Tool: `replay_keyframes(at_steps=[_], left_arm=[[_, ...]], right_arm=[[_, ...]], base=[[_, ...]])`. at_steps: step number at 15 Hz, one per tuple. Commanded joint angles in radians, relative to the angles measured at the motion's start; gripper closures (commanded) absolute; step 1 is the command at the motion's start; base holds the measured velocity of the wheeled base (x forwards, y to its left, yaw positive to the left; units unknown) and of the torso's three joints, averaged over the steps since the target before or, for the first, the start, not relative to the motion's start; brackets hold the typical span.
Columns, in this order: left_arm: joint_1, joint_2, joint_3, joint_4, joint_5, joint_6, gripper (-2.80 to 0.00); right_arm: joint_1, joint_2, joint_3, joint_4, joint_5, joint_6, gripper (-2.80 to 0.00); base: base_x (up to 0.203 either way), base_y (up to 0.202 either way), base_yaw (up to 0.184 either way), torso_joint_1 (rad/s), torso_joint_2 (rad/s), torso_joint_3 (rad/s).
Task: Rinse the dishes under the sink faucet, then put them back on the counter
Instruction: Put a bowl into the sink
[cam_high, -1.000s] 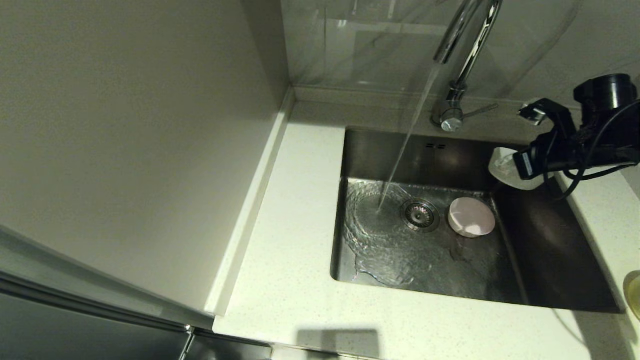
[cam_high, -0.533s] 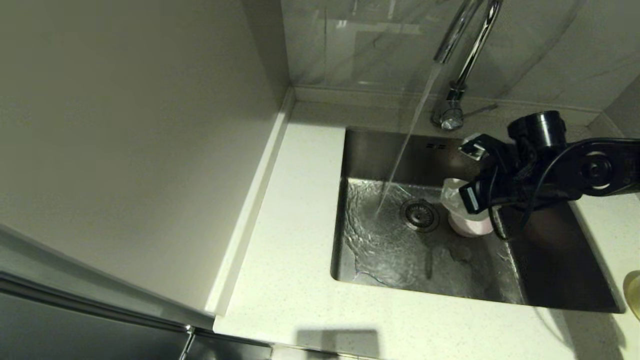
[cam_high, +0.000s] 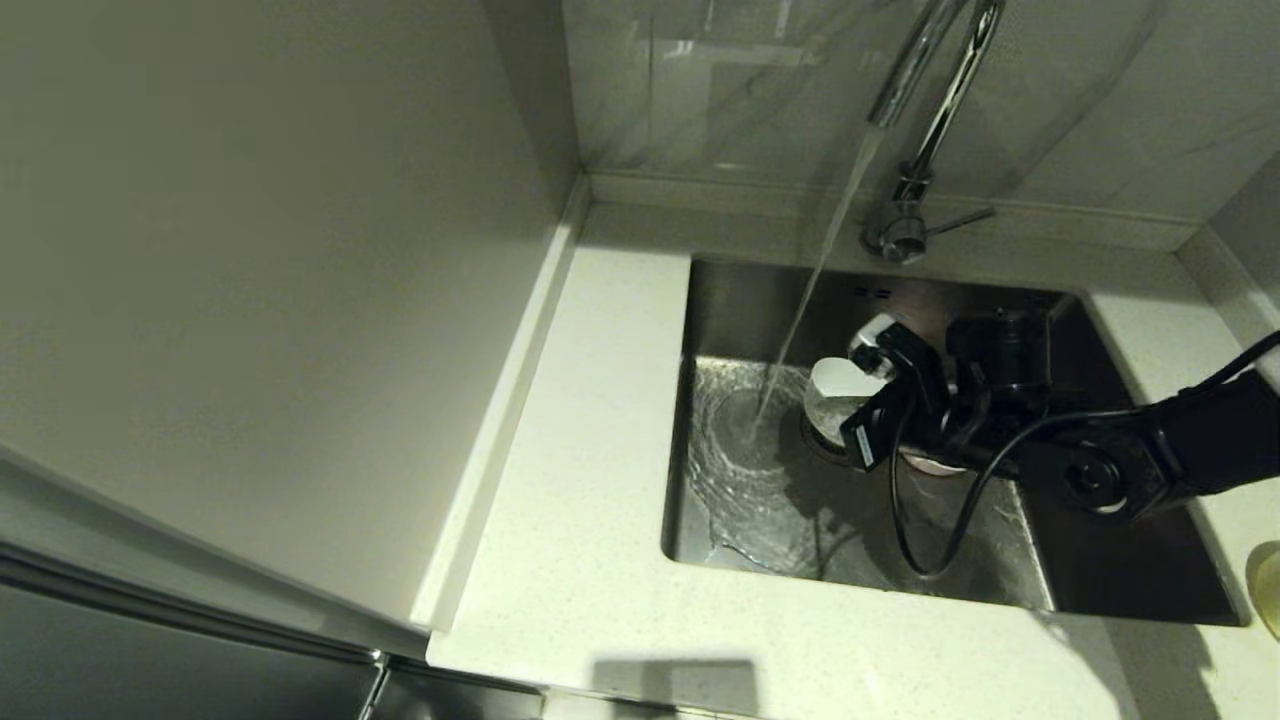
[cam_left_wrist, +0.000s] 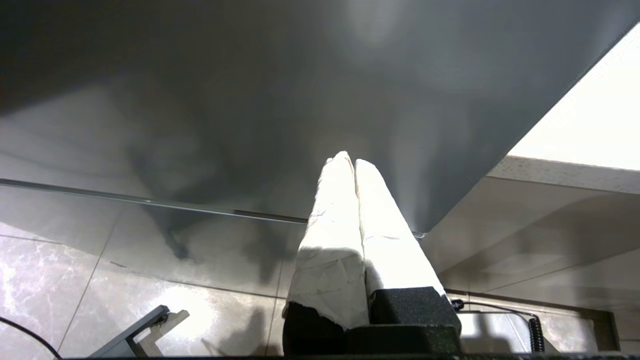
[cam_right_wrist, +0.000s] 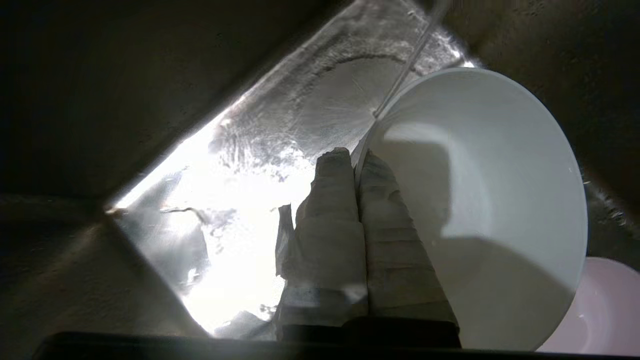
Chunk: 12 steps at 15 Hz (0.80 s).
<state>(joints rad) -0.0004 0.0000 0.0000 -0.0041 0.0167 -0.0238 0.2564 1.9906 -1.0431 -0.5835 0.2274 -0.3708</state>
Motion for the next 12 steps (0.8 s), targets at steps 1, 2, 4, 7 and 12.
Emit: replay_keyframes(at_steps=[1, 2, 4, 7, 12], left_arm=[[0.0, -0.002, 0.0, -0.001, 0.0, -0.001, 0.0], [0.0, -0.002, 0.0, -0.001, 0.0, -0.001, 0.0], [0.0, -0.002, 0.0, -0.001, 0.0, -0.001, 0.0], [0.0, -0.002, 0.0, -0.001, 0.0, -0.001, 0.0], [0.0, -0.002, 0.0, -0.001, 0.0, -0.001, 0.0]], right_arm=[[0.01, 0.059, 0.039, -0.068, 0.0, -0.02, 0.0], [0.011, 0.073, 0.039, -0.074, -0.003, -0.02, 0.0], [0.011, 0.105, 0.019, -0.087, -0.03, -0.02, 0.0], [0.011, 0.133, -0.022, -0.091, -0.037, -0.022, 0.0], [0.009, 0.211, -0.104, -0.093, -0.09, -0.025, 0.0]], base=[[0.0, 0.0, 0.0, 0.0, 0.0, 0.0], [0.0, 0.0, 0.0, 0.0, 0.0, 0.0], [0.0, 0.0, 0.0, 0.0, 0.0, 0.0], [0.0, 0.0, 0.0, 0.0, 0.0, 0.0], [0.0, 0.0, 0.0, 0.0, 0.0, 0.0]])
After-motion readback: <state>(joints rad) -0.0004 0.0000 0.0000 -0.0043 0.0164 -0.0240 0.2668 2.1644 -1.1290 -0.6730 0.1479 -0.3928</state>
